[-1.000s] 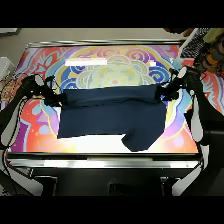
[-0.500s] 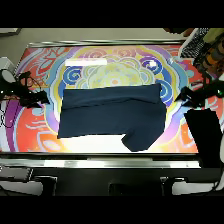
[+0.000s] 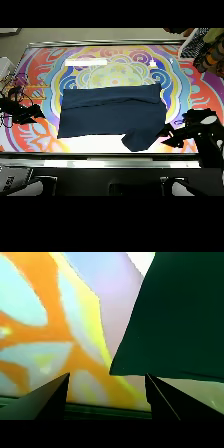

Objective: Fold the clothes and pants, and hang the long-sleeved shirts on hangers.

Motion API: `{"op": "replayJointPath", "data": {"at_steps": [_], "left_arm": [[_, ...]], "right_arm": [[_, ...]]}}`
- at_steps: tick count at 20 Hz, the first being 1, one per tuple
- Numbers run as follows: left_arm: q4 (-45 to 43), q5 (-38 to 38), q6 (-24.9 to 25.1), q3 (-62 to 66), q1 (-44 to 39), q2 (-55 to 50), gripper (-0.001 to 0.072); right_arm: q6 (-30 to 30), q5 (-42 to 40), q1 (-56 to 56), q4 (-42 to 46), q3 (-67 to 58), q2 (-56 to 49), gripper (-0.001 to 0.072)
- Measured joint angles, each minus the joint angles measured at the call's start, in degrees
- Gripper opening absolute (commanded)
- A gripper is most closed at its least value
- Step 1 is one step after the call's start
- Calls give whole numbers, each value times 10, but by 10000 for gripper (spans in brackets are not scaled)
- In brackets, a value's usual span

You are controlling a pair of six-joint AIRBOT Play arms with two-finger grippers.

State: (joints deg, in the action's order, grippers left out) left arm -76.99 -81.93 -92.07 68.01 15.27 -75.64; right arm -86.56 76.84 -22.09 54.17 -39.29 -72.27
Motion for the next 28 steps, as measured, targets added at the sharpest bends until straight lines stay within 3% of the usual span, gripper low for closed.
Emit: {"op": "replayJointPath", "data": {"at_steps": [5,14,17,18,19,28], "left_arm": [[2,-3,0,-36,2,29,547],[19,15,0,-106,12,60,547],[49,37,6,-160,37,87,547],[59,43,10,-177,46,95,547],[73,50,17,-194,57,102,547],[200,111,85,-297,104,113,546]], "right_arm": [[6,-51,5,-43,94,15,470],[8,-115,6,-113,129,11,421],[11,-127,6,-125,144,1,228],[17,-130,6,-126,148,-1,105],[22,-133,6,-123,152,-3,32],[45,-139,6,-128,159,-7,34]]}}
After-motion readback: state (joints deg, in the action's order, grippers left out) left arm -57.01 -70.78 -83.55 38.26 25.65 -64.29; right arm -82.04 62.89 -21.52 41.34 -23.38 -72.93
